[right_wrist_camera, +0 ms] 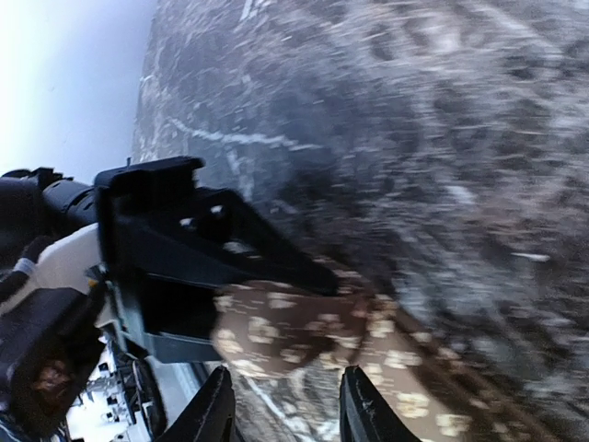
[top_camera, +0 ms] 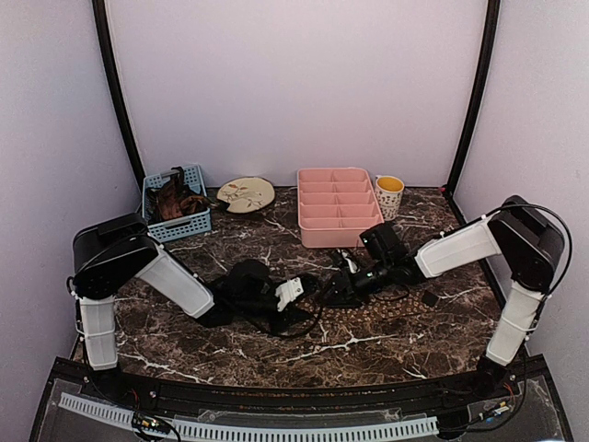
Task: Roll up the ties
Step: Roll the tie at the center of the board.
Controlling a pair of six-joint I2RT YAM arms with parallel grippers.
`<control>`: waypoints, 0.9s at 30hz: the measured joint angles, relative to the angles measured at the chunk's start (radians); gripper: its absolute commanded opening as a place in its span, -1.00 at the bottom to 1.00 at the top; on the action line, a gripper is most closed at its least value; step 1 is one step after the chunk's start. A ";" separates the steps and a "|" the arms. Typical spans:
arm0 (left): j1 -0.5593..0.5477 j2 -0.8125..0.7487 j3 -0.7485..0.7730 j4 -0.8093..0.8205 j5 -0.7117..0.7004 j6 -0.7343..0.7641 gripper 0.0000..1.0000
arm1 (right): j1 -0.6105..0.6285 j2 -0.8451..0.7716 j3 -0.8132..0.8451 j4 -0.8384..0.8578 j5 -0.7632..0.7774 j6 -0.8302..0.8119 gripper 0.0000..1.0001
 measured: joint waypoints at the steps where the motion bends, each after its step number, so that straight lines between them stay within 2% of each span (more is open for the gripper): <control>1: -0.002 -0.001 0.001 -0.004 -0.003 0.004 -0.49 | 0.014 0.000 0.008 0.003 -0.006 0.013 -0.27; 4: -0.004 -0.002 0.005 -0.013 -0.011 0.011 -0.48 | 0.046 0.005 0.030 0.010 -0.020 0.048 -0.33; 8: -0.004 -0.004 0.005 -0.019 -0.013 0.015 -0.48 | 0.067 0.028 0.042 0.016 -0.020 0.068 -0.56; 10: -0.004 -0.004 0.005 -0.021 -0.013 0.016 -0.48 | 0.066 0.036 0.043 0.015 -0.015 0.075 -0.60; 12: -0.004 -0.005 0.005 -0.022 -0.013 0.016 -0.48 | 0.066 0.040 0.045 0.012 -0.011 0.077 -0.56; 16: -0.004 -0.006 0.005 -0.025 -0.013 0.018 -0.48 | 0.066 0.048 0.052 0.005 -0.006 0.078 -0.31; 21: -0.004 -0.006 0.005 -0.025 -0.013 0.023 -0.48 | 0.069 0.068 0.057 0.003 0.010 0.089 -0.30; 23: -0.004 -0.006 0.005 -0.025 -0.012 0.023 -0.48 | 0.069 0.072 0.066 -0.002 0.014 0.090 -0.46; 26: -0.004 -0.006 0.006 -0.026 -0.012 0.024 -0.46 | 0.069 0.073 0.069 -0.002 0.021 0.096 -0.97; 27: -0.004 -0.006 0.006 -0.027 -0.011 0.023 -0.44 | 0.069 0.073 0.070 -0.003 0.021 0.098 -1.00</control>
